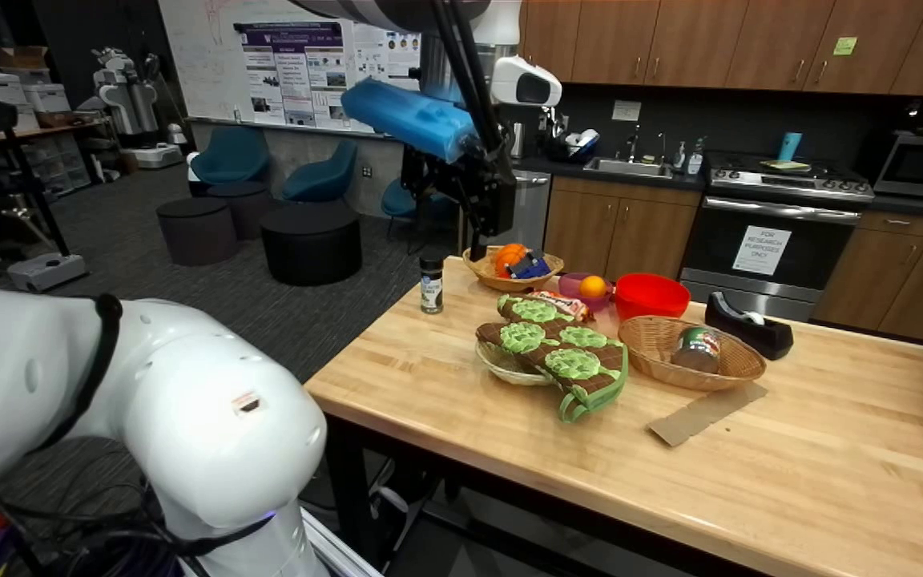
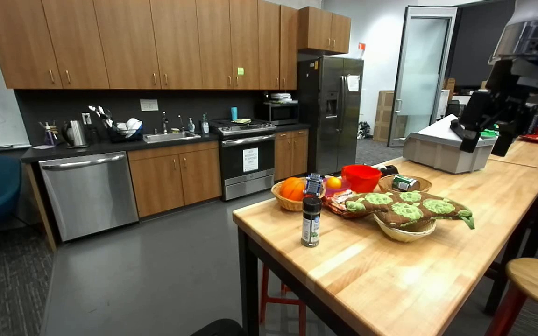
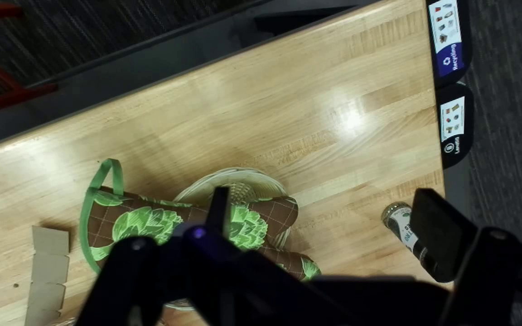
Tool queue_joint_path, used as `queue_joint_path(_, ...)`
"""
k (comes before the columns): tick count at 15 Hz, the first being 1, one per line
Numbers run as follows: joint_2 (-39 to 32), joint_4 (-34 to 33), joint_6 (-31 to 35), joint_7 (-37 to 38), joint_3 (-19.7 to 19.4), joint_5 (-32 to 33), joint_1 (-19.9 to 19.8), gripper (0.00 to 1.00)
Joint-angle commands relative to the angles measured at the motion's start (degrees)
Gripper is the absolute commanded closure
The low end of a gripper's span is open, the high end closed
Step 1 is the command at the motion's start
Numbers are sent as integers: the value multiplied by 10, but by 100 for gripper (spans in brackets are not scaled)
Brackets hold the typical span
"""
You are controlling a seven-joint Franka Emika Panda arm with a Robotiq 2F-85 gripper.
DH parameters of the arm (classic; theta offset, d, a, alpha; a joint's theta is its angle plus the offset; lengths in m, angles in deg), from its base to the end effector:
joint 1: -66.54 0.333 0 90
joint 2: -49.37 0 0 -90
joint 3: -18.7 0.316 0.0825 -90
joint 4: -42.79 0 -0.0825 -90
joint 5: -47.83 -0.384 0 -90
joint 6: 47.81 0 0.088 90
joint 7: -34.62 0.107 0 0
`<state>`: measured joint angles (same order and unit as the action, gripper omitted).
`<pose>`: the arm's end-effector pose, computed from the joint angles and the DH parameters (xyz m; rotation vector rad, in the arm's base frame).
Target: Pick up the small ball and put it into the red bowl
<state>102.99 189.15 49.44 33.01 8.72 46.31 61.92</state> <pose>0.2699 -0.0786 0.5474 -2.9709 0.2441 -0.1321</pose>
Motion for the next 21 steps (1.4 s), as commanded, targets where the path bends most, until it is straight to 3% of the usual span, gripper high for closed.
queue_joint_path(1,-2,-2,-2,-6,6,-5,-9,0)
queue_joint_path(21,-5,-15,-3,-6,14,-1,-5,0)
